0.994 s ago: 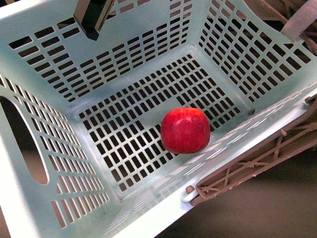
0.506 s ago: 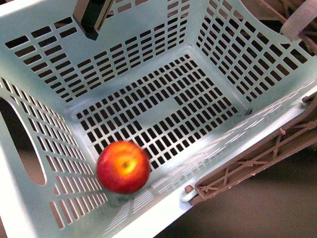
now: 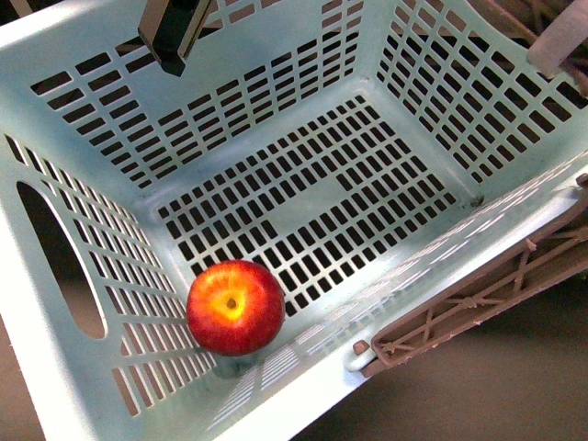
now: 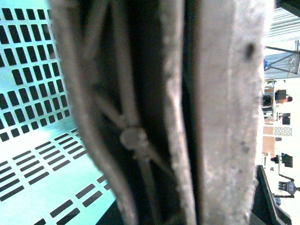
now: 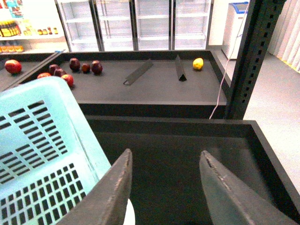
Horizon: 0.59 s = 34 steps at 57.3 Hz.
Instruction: Pick apple with right arm and hold basket with left
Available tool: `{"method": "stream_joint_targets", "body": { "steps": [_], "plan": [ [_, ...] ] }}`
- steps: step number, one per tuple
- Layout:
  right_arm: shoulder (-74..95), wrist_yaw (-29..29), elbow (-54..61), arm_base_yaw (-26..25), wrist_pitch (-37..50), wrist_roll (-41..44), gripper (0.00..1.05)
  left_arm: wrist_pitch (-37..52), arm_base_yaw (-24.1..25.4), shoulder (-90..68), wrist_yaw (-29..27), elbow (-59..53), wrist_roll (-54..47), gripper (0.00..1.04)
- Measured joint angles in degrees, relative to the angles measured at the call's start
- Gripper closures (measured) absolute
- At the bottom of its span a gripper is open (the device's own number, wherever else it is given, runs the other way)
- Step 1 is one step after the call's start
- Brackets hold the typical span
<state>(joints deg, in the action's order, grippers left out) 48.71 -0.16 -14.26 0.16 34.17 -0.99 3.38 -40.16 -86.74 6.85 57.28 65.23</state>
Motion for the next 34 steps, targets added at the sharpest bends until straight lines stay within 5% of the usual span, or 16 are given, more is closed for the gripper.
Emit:
{"method": "stream_joint_targets", "body": {
  "steps": [15,34],
  "plan": [
    [-5.97,0.04,5.29,-0.07,-0.72,0.63,1.03,0.0,0.0,0.0,-0.04,0.0,0.13,0.9],
    [-16.68,0.02,10.43,-0.09,-6.45,0.81,1.03,0.0,0.0,0.0,-0.02,0.0,0.02,0.9]
  ]
}}
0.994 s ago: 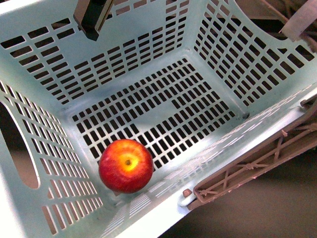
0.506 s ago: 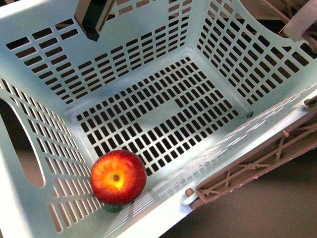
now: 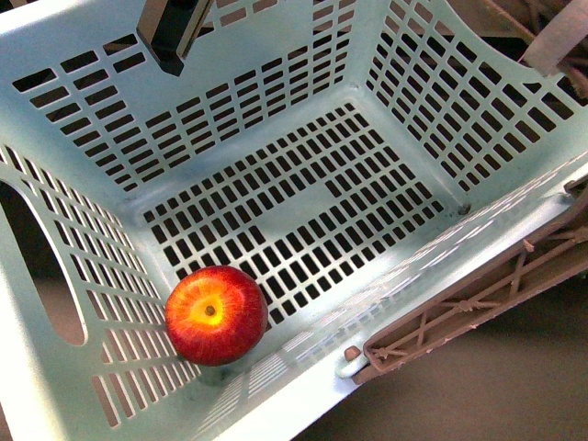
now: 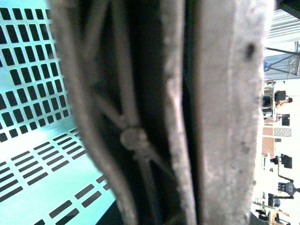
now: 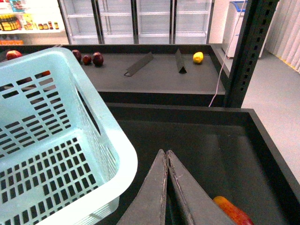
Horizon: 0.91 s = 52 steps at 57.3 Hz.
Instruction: Pick apple with right arm and hold basket with left
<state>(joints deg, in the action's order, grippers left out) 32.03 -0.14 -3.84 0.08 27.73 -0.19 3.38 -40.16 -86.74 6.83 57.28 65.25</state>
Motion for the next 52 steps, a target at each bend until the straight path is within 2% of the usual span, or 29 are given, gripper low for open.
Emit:
{"method": "stream_joint_targets", "body": {
  "steps": [52],
  "plan": [
    [-21.05,0.02,2.84,0.0,-16.7,0.02,1.03,0.0,0.0,0.0,0.07,0.0,0.04,0.9]
  ]
}}
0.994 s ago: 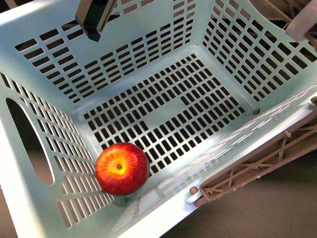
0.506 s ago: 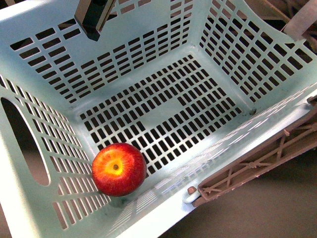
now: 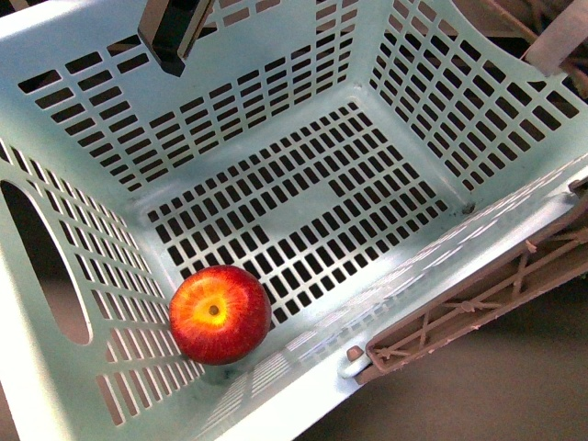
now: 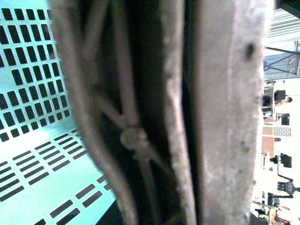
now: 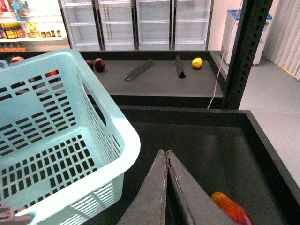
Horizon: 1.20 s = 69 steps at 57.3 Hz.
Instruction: Pick apple with right arm and hold basket with left
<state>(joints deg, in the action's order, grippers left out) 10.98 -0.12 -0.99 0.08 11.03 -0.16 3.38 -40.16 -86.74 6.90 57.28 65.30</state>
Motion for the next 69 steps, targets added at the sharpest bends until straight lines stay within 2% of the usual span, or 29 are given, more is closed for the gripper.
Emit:
{"method": "stream_joint_targets", "body": {
  "steps": [5,9,22,56,58,69],
  "plan": [
    [-1.79,0.0,0.0,0.0,-1.84,-0.02,1.03,0.0,0.0,0.0,-0.02,0.0,0.0,0.9],
    [-8.52,0.02,0.0,0.0,-10.1,0.0,1.03,0.0,0.0,0.0,-0.07,0.02,0.0,0.9],
    [-10.56,0.04,0.0,0.0,-10.93,0.02,1.02,0.0,0.0,0.0,0.04,0.0,0.02,0.9],
    [-10.62,0.07,0.0,0.0,-10.93,0.0,0.1,0.0,0.0,0.0,0.0,0.0,0.02,0.9],
    [-10.62,0.07,0.0,0.0,-10.93,-0.02,0.07,0.0,0.0,0.0,0.0,0.0,0.02,0.9],
    [-10.62,0.07,0.0,0.0,-10.93,0.0,0.09,0.0,0.0,0.0,-0.02,0.0,0.02,0.9]
  ]
}}
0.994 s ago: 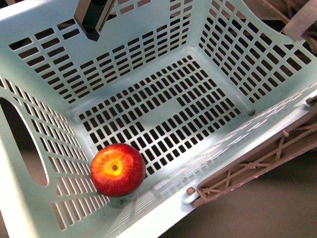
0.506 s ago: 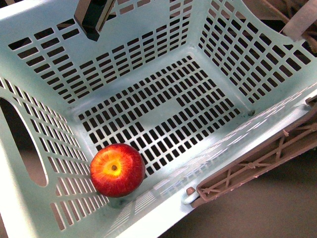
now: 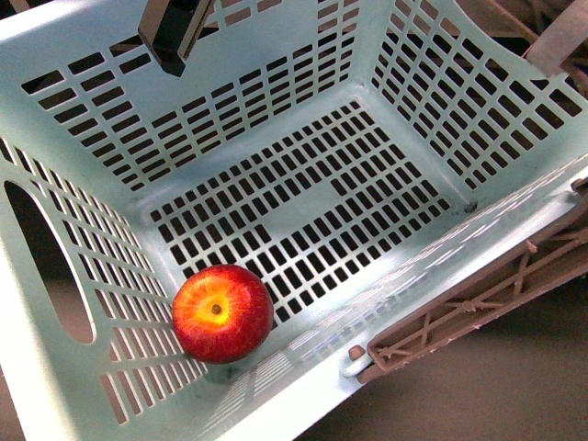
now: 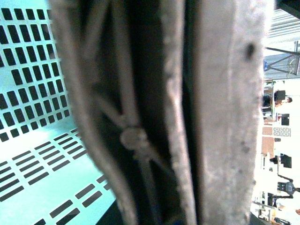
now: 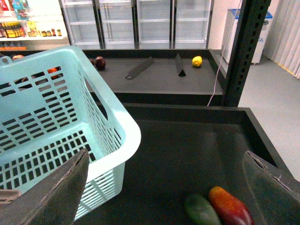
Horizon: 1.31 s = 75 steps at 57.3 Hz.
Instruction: Pick apple with right arm and hold basket with left
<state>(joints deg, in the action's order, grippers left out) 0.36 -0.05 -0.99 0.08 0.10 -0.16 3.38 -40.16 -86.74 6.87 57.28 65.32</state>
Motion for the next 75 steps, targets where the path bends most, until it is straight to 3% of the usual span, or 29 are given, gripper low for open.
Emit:
{"method": "stream_joint_targets", "body": {
  "steps": [8,16,21,25,42,50,62,75],
  "plan": [
    [0.0,0.0,0.0,0.0,0.0,0.0,0.09,0.0,0.0,0.0,-0.07,0.02,0.02,0.9],
    [0.0,0.0,0.0,0.0,0.0,0.0,0.09,-3.3,-0.79,-0.09,-18.12,0.98,6.75,0.9],
    [0.0,0.0,0.0,0.0,0.0,0.0,0.09,-3.21,-0.46,-0.09,-24.2,0.98,7.56,0.9],
    [-0.02,0.0,0.0,0.0,0.0,0.0,0.09,-2.95,0.09,-0.07,-25.97,0.98,6.4,0.9],
    [-0.02,0.02,0.0,0.0,0.0,0.0,0.09,-1.18,5.79,1.33,-20.59,-2.56,12.59,0.9],
    [-0.02,0.02,0.0,0.0,0.0,0.0,0.09,1.2,11.54,3.23,-19.19,-5.11,14.97,0.9],
    [-0.02,0.04,0.0,0.0,-0.02,0.0,0.09,2.99,24.79,3.56,-15.72,-9.53,15.34,0.9],
    [-0.02,0.04,0.0,0.0,0.0,0.0,0.09,6.36,29.42,-0.74,-12.41,-13.66,17.86,0.9]
  ]
}}
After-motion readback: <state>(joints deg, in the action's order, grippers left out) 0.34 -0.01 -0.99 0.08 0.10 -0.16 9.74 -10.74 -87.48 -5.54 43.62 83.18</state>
